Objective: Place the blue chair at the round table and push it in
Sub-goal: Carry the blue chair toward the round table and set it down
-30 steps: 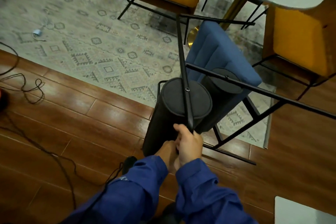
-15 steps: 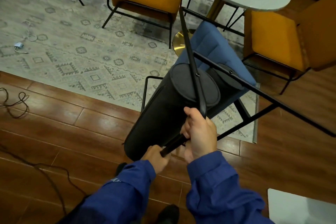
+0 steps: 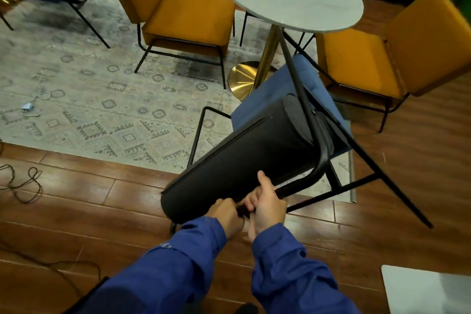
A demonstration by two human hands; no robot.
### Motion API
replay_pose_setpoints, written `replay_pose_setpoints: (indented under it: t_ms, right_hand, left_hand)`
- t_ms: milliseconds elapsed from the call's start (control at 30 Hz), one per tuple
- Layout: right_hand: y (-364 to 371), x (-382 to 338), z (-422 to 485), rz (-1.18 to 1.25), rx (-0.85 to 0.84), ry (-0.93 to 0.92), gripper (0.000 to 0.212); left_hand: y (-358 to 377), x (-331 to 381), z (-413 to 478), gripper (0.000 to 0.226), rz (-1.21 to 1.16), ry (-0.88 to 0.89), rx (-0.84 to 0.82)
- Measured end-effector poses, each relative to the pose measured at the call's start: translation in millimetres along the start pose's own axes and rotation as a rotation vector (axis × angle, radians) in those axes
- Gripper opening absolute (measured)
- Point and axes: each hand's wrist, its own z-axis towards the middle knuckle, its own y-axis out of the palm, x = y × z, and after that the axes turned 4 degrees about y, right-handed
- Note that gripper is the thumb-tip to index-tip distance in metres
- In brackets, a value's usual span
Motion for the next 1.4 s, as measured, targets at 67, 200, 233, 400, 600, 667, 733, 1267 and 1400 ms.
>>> replay_pose_setpoints:
  t_ms: [67,200,233,400,600,667,733,1267,1400]
  right_hand:
    - [-10.4,-11.0,-0.7,0.035,0.002,0.0,0.047]
    - [-24.1,-32.7,0.6,0.155,0.008,0.025,0.046]
    - [-28.8,-38.2,1.5,0.194,0.014,0.027,0.045]
    - [-55.6,-55.8,5.6,0.34,0.028,0.003,0.045]
    - [-111.4,-58.2,8.8,0.517,0.091,0.045,0.041]
    - [-128.1,-55.5,11.0,0.555,0.113,0.063,0.04]
    - [-146.3,-53.0,12.1,0.597,0.137,0.088,0.039]
    - [-280.5,-17.3,19.4,0.862,0.364,0.309,0.033]
    - [-301.1,-8.4,20.6,0.879,0.363,0.357,0.042]
  left_hand:
    - [0.8,11.6,0.0,0.029,0.063,0.026,-0.009]
    - [0.2,30.3,3.4,0.027,0.213,0.127,0.008]
    - [-0.4,36.3,3.6,0.028,0.257,0.15,0.017]
    - [1.6,59.3,7.4,0.023,0.421,0.323,0.022]
    - [26.5,77.2,11.9,0.023,0.533,0.458,-0.162]
    - [37.2,79.9,12.7,0.024,0.559,0.472,-0.195]
    - [51.9,83.8,11.3,0.019,0.608,0.499,-0.211]
    - [164.1,104.2,-9.0,0.021,0.959,0.671,-0.22]
    - [185.6,94.9,-8.2,0.017,0.953,0.64,-0.256]
